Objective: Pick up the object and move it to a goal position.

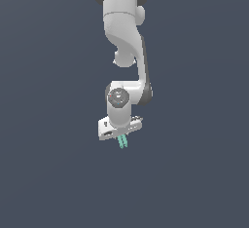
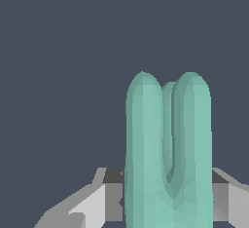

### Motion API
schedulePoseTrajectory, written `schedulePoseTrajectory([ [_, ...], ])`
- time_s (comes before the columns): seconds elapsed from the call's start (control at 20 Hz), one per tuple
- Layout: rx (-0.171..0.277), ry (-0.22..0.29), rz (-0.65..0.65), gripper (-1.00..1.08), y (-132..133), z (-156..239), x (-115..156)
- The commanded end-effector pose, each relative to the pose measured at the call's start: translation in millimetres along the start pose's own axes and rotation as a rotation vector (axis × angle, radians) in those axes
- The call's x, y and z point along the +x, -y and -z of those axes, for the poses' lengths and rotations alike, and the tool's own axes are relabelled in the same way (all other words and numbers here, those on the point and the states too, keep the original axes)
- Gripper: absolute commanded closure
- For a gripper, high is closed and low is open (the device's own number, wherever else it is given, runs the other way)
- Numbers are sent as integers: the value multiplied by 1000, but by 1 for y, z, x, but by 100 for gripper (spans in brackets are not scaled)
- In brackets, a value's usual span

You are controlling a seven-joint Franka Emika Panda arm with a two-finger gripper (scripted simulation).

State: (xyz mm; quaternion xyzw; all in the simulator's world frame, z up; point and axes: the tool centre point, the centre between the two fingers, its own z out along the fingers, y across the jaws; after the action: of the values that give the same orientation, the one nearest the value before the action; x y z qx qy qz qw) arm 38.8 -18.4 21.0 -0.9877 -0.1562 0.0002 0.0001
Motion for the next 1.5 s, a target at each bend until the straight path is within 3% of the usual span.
schedulePoseTrajectory([
  [0.0,0,0,0,108,0,0,0],
  [0.65,0,0,1,108,5,19,10],
  [1.45,0,0,1,108,34,140,73],
])
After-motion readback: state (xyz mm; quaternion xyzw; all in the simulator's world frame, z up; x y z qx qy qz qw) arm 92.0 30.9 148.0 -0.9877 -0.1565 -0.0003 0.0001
